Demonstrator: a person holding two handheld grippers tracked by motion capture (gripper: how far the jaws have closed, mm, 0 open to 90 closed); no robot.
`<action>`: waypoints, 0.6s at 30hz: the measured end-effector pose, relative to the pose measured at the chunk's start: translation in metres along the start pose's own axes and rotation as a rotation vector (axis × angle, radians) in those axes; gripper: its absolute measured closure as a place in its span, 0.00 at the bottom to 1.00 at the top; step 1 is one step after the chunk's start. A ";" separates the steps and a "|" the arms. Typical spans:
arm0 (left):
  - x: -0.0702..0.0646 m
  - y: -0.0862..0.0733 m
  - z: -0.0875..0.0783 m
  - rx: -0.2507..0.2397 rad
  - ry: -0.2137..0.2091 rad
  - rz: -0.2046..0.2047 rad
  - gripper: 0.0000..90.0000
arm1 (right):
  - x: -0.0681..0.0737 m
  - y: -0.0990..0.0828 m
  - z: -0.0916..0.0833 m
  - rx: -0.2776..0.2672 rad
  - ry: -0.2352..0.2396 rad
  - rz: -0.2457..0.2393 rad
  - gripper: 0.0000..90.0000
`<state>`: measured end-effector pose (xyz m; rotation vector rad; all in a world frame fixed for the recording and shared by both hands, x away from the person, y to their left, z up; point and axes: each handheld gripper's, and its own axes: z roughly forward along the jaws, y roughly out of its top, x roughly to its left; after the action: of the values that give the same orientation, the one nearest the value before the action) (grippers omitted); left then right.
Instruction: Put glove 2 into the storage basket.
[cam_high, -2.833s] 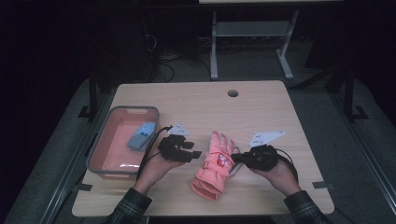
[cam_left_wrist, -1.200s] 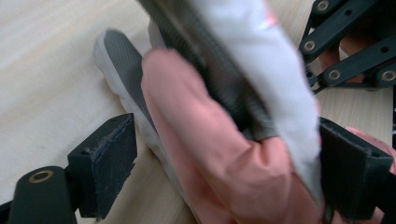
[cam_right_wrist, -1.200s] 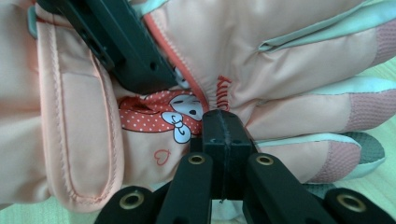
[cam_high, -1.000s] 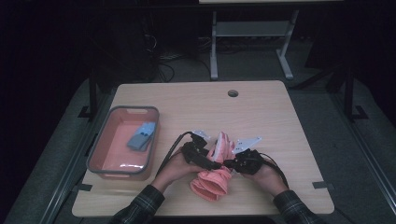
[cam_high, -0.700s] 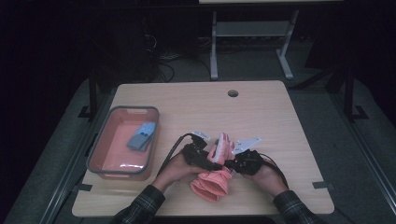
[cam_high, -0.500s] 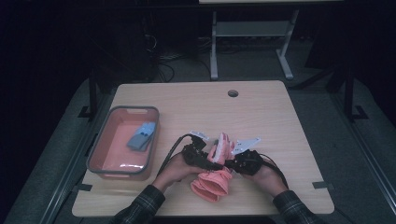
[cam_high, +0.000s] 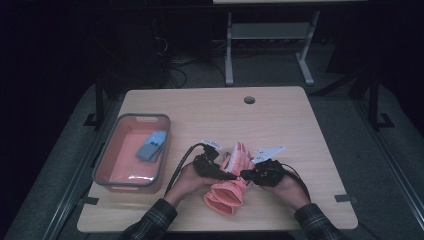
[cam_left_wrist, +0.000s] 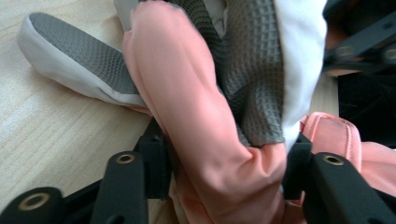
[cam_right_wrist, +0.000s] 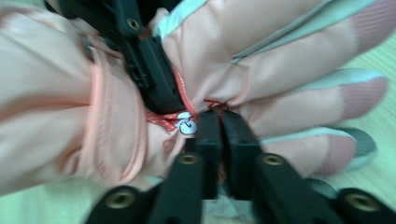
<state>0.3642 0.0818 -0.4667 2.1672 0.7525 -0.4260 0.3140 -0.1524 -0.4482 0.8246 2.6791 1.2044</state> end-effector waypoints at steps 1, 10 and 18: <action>0.000 0.000 0.000 -0.001 -0.003 -0.002 0.57 | -0.002 -0.001 -0.005 -0.025 0.008 0.013 0.79; -0.003 0.004 -0.005 -0.005 -0.018 -0.022 0.62 | -0.022 -0.033 -0.042 -0.134 -0.160 0.128 0.39; -0.011 0.008 -0.013 -0.016 -0.021 -0.002 0.63 | -0.049 -0.053 -0.039 -0.083 -0.303 0.213 0.30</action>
<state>0.3620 0.0836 -0.4481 2.1439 0.7437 -0.4413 0.3207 -0.2321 -0.4652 1.1965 2.3323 1.1160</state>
